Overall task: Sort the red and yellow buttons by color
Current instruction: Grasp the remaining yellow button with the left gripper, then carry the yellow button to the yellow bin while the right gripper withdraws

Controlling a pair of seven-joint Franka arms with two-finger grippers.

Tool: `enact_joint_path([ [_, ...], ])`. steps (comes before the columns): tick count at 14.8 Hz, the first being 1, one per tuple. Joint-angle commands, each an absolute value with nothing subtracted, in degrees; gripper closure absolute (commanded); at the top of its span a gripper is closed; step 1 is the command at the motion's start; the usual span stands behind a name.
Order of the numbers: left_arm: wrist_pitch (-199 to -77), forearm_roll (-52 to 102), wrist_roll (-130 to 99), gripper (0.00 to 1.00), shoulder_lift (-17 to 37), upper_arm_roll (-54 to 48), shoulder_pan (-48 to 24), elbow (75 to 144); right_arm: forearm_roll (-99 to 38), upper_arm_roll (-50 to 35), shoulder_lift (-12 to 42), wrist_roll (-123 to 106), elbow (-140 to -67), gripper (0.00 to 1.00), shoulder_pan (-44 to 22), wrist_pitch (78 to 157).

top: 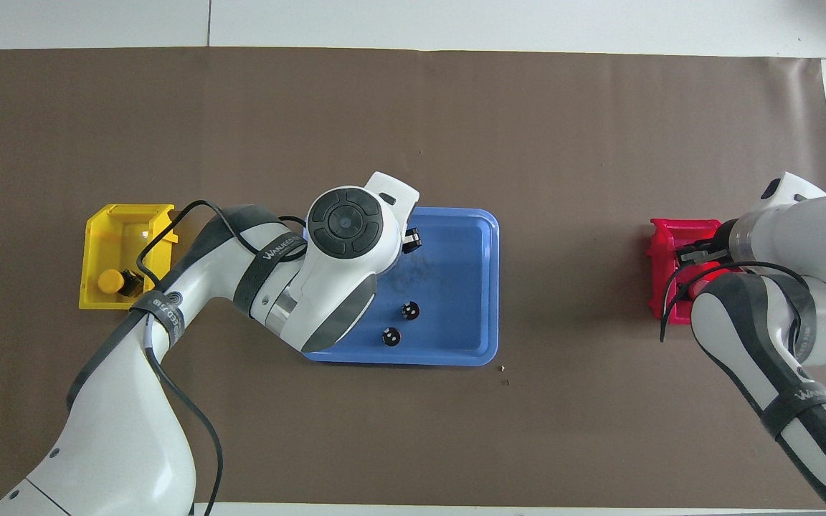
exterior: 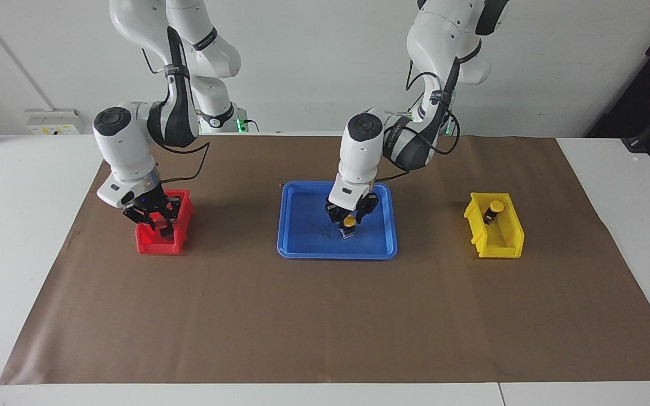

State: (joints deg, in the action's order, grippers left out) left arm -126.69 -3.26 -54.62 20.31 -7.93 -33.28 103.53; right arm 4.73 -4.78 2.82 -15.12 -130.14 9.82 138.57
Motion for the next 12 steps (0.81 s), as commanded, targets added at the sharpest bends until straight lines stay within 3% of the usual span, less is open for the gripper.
enact_joint_path([
  [1, -127.1, -3.4, -55.8, 0.98, 20.8, -7.1, -33.9, 103.1, 4.6, -5.5, 2.8, -15.1, -130.3, 0.58, 11.0, 138.7],
  [2, -126.0, -3.4, -55.7, 0.98, 20.7, -7.1, -33.6, 102.2, 4.6, -5.5, 2.8, -15.3, -130.0, 0.45, 11.1, 138.1],
  [3, -123.3, -3.4, -55.5, 0.99, 20.6, -7.1, -33.2, 100.1, 4.6, -5.5, 2.9, -15.5, -129.1, 0.39, 11.1, 136.6],
  [7, -111.0, -2.9, -44.9, 0.99, 15.6, -6.9, -27.7, 96.2, 4.7, -5.5, 3.2, -15.4, -120.5, 0.28, 10.4, 125.1],
  [10, -103.6, -2.3, -30.5, 0.99, 11.7, -6.5, -19.7, 96.1, 4.7, -6.0, 2.1, -14.9, -112.1, 0.00, 9.9, 113.5],
  [12, -100.7, -2.3, -20.2, 0.99, 10.4, -6.3, -13.8, 96.1, 4.5, -6.0, 1.6, -13.1, -105.1, 0.00, 8.9, 104.0],
])
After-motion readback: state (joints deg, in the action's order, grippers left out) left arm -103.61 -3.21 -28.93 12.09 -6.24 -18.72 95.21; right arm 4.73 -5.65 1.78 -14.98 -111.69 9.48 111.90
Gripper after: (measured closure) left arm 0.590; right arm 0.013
